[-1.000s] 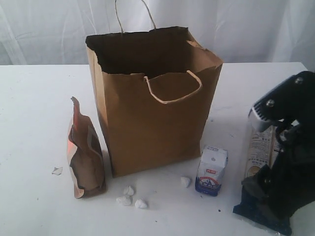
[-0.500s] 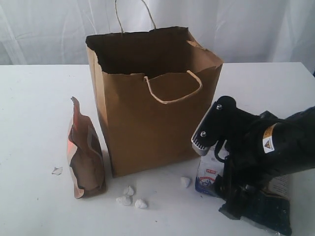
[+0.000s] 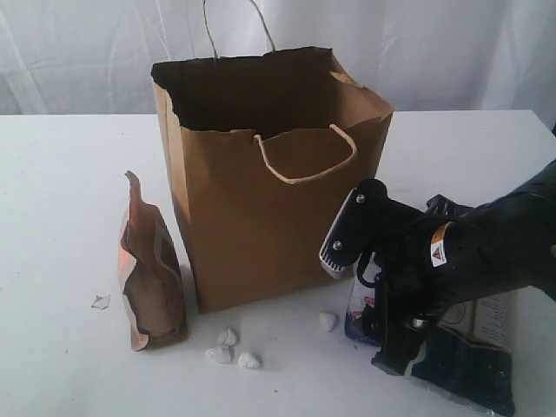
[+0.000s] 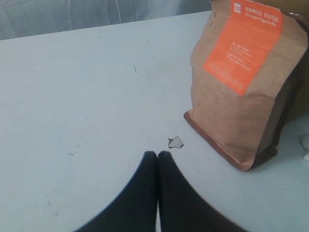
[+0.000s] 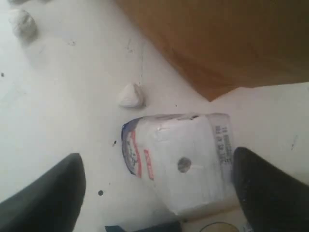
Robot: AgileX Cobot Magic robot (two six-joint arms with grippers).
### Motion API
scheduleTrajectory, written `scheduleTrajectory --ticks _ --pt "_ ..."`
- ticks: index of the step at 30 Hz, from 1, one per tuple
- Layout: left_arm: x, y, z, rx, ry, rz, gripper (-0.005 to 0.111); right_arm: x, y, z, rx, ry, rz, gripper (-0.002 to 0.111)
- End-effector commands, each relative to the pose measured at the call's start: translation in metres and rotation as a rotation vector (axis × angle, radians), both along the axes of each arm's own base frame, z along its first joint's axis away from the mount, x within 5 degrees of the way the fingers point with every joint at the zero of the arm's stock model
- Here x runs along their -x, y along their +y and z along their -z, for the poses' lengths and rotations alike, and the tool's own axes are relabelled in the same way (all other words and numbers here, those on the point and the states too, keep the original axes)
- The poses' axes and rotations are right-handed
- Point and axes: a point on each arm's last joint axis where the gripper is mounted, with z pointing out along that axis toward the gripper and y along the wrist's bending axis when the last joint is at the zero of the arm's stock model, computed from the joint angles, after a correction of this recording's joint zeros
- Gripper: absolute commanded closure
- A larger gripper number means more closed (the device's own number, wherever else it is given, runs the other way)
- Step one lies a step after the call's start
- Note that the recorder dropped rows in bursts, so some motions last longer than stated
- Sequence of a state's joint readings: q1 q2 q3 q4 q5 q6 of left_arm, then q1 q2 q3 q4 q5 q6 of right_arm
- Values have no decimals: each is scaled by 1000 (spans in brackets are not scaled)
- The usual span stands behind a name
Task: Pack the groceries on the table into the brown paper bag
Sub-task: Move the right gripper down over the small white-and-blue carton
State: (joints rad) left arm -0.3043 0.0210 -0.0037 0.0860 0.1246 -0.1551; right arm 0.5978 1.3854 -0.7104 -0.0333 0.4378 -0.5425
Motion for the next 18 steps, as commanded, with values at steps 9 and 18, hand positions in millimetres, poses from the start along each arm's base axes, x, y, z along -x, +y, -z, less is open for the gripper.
scheduleTrajectory --ticks 9,18 --pt "0 0 1 6 -2 -4 106 -2 -2 7 30 23 -13 95" --pt "0 0 1 6 -3 -4 106 10 -8 -5 -22 97 102 108"
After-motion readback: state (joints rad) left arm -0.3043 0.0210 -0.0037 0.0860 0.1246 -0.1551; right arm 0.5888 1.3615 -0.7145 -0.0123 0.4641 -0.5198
